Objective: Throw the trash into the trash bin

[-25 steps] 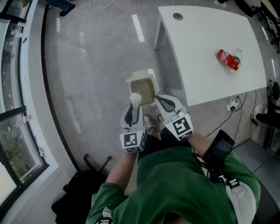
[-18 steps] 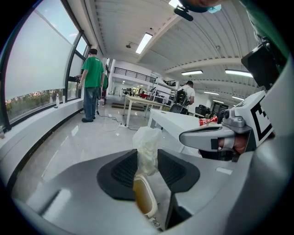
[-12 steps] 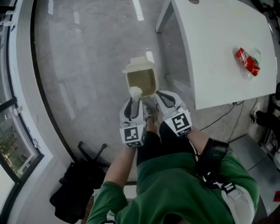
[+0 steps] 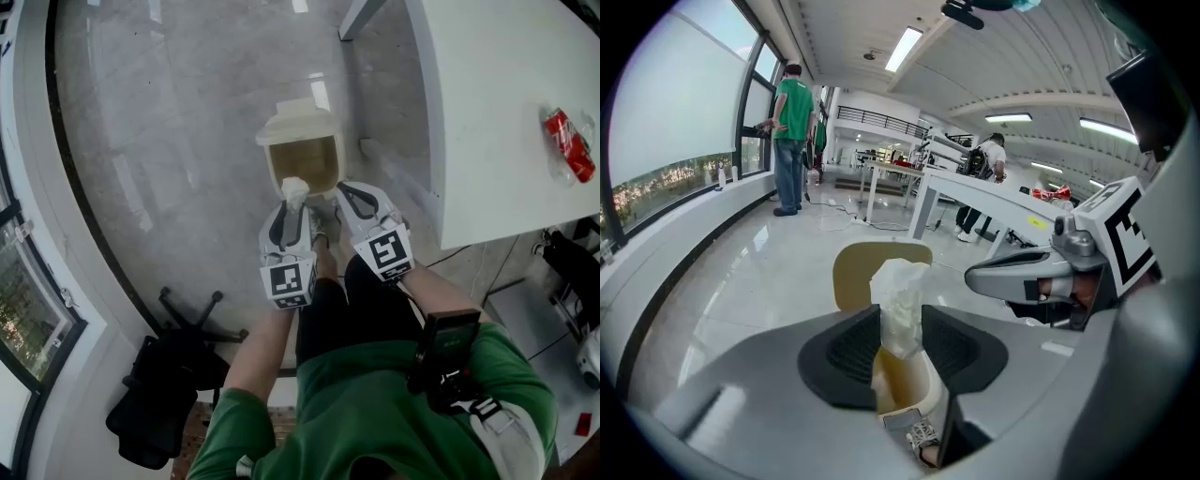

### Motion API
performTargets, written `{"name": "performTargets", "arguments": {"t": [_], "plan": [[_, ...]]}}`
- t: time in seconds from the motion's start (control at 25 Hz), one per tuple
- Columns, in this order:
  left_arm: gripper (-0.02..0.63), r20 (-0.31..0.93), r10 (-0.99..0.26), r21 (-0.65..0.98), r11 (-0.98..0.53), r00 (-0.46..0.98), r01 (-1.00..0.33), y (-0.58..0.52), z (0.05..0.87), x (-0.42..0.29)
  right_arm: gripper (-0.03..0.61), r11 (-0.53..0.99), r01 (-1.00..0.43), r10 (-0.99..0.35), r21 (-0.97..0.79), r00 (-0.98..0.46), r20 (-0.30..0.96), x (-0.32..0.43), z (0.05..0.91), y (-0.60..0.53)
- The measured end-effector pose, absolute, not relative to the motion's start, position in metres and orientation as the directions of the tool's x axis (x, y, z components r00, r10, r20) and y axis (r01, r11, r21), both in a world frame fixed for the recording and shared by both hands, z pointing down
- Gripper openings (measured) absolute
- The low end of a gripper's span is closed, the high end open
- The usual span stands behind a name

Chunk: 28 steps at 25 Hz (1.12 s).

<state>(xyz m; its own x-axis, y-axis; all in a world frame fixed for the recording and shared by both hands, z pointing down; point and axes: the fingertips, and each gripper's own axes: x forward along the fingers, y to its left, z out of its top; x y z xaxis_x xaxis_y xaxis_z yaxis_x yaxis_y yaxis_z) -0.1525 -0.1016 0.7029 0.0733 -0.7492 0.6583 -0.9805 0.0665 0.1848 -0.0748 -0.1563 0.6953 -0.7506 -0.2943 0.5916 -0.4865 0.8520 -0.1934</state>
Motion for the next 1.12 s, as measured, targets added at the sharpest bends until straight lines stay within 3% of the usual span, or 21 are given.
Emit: {"name": "performTargets", "arguments": {"t": [0.6, 1.12], "plan": [[0.147, 0.742, -0.662, 0.181, 0.044, 0.107, -0.982, -0.094, 0.817, -0.142, 0.003, 0.854, -0.476, -0.239, -0.209, -0.717, 0.655, -0.071, 0.786, -0.148], [0.155, 0.778, -0.614, 0.184, 0.023, 0.132, -0.983, -0.094, 0.858, -0.135, 0.003, 0.843, -0.489, -0.226, -0.224, -0.7, 0.677, -0.064, 0.812, -0.144]]}}
